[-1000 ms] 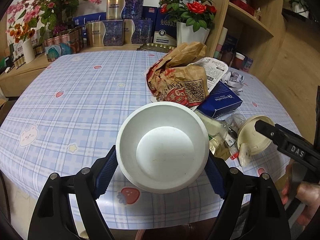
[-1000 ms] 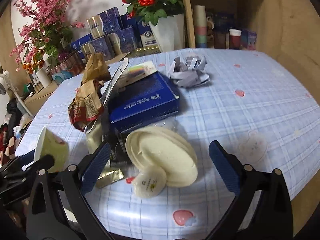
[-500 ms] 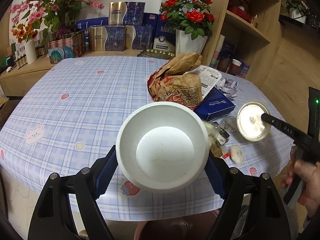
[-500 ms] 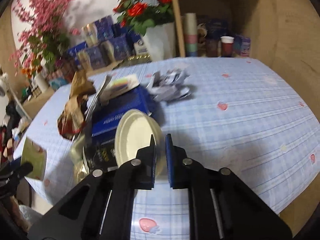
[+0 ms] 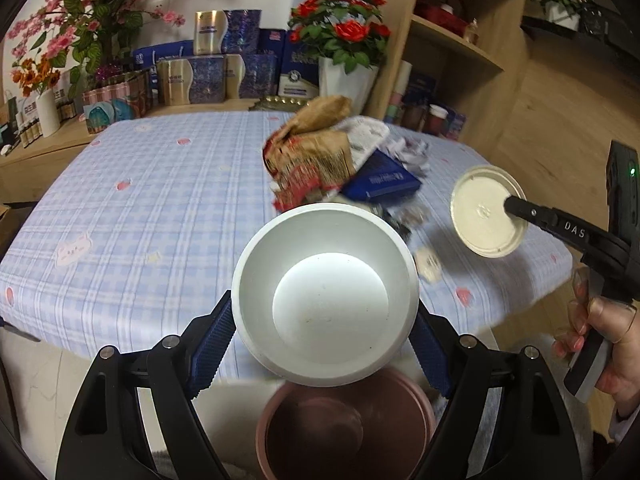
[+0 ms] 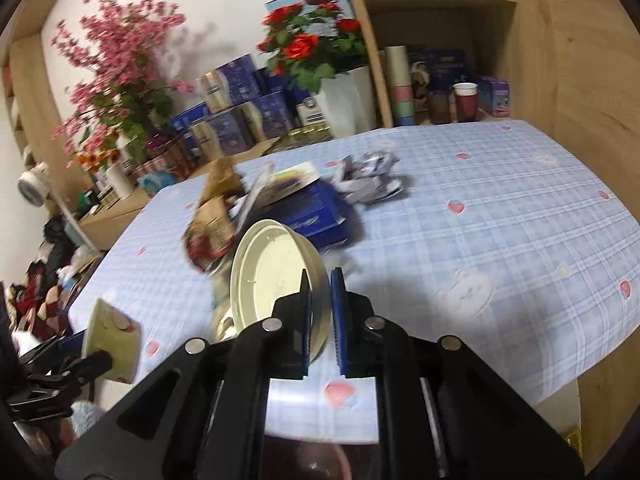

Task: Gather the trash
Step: 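Carry the cup over the brown bin and open the left tool while the right tool holds the lid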

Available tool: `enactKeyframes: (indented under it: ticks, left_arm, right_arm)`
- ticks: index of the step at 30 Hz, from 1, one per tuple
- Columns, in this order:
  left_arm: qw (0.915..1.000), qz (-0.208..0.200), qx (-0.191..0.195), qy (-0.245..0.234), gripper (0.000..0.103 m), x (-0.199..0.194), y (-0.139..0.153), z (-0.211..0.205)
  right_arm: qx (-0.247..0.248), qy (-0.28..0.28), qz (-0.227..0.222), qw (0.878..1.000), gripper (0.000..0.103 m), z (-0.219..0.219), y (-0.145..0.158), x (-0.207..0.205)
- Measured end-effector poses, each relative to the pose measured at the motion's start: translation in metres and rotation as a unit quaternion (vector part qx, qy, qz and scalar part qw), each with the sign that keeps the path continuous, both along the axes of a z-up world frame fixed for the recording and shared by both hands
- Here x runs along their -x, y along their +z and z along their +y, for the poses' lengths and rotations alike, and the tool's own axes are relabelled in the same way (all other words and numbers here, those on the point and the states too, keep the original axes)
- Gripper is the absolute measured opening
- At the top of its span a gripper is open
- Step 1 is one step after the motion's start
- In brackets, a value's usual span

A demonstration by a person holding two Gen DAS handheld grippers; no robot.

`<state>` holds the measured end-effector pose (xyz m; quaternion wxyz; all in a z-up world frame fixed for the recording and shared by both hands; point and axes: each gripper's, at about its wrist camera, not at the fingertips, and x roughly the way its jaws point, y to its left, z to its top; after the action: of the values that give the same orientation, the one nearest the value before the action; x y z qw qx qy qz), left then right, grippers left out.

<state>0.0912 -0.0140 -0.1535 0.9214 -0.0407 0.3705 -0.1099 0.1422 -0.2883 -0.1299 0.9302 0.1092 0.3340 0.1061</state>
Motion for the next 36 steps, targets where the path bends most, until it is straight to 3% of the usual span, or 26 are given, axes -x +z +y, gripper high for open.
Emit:
enactKeyframes:
  ticks: [8, 16, 24, 28, 32, 36]
  left_arm:
    - [0.9995, 0.028, -0.003, -0.013, 0.079, 0.038, -0.022, -0.002]
    - [0.9933, 0.096, -0.005, -0.063, 0.08, 0.057, -0.071, -0.024]
    - [0.9757, 0.152, -0.072, -0.14, 0.08, 0.046, -0.137, -0.073]
    - [0.9678, 0.181, -0.08, -0.156, 0.08, 0.033, -0.163, -0.087]
    - [0.9547, 0.209, -0.116, -0.177, 0.08, 0.027, -0.192, -0.104]
    - [0.9483, 0.221, -0.136, -0.183, 0.081, 0.021, -0.208, -0.111]
  right_arm:
    - [-0.014, 0.026, 0.007, 1.0, 0.013, 0.015, -0.002, 0.043]
    - [-0.021, 0.034, -0.007, 0.999, 0.013, 0.016, 0.01, 0.075]
    - [-0.027, 0.035, 0.004, 0.999, 0.013, 0.006, -0.002, 0.078]
    - [-0.031, 0.029, 0.032, 0.999, 0.013, 0.0, -0.024, 0.075]
    - [-0.038, 0.018, 0.052, 0.998, 0.013, -0.007, -0.039, 0.073]
    - [-0.041, 0.01, 0.059, 0.997, 0.013, -0.012, -0.046, 0.072]
